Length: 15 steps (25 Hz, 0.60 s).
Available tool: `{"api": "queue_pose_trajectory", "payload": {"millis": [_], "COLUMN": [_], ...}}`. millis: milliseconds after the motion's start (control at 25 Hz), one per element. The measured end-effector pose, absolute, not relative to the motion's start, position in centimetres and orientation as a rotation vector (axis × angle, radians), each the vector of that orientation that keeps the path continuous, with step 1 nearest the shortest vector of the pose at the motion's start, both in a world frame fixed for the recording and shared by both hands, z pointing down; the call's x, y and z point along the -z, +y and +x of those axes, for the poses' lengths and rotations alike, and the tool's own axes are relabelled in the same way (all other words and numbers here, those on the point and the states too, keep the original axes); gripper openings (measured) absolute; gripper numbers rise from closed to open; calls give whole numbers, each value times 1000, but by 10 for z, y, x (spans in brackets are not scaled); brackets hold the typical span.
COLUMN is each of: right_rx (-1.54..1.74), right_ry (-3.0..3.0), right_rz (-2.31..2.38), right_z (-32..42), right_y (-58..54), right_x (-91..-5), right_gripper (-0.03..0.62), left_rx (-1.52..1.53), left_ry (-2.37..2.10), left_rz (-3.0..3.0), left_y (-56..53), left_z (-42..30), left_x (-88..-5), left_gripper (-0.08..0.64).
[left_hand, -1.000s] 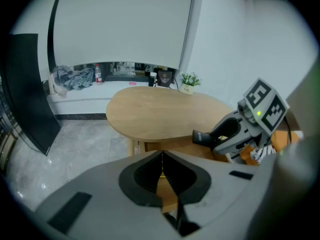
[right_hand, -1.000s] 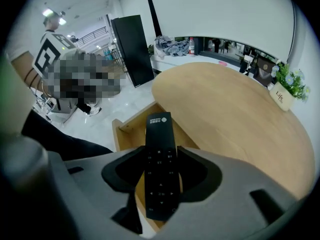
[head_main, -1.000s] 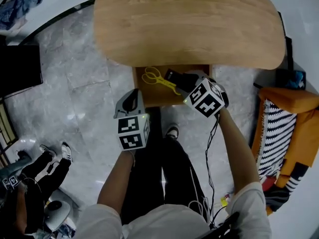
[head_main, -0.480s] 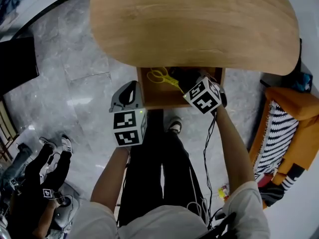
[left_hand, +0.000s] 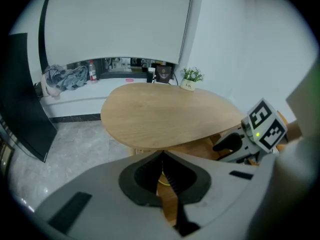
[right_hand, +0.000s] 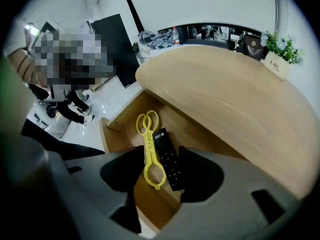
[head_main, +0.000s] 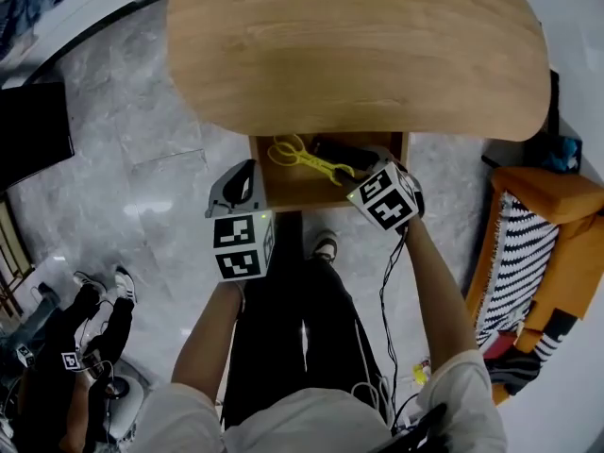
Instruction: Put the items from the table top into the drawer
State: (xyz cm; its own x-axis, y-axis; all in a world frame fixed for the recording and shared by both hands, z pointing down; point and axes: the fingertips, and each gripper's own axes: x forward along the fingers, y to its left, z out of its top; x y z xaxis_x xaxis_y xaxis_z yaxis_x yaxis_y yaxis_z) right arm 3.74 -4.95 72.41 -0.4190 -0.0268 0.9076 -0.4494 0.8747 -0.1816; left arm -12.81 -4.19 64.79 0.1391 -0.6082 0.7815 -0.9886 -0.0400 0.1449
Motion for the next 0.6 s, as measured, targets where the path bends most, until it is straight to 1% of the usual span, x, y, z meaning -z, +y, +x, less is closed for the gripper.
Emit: {"api": "queue_pose_trajectory", "payload": {"millis": [80, 160, 240, 320, 440, 600], "right_rx": [-492, -520, -574, -644, -726, -714], "right_ry": [-1990, -2032, -2076, -2111, -2131, -2205], "right_rz": [405, 492, 612, 753, 955, 1115], "right_z": [45, 53, 65, 80, 106, 121], "right_y": [-51, -48, -38, -28, -9, 11], "right_x": [-704, -671, -628, -581, -505, -401], "right_gripper": [202, 173, 120, 83, -1, -6], "left_rx": [-694, -680, -664, -645, -597, -499], "left_ry": [-1565, -1583, -1603, -1631, -1674, -1729], "left_rz": [1748, 1759, 1772, 1794, 1825, 1887], "left_y": [-41, -33, -21, -10, 13, 45], "left_z": [-121, -112, -104, -96, -85, -72], "left_x": [-631, -605, -570, -526, -453, -359], "left_gripper": [9, 9, 9, 9, 10, 9]}}
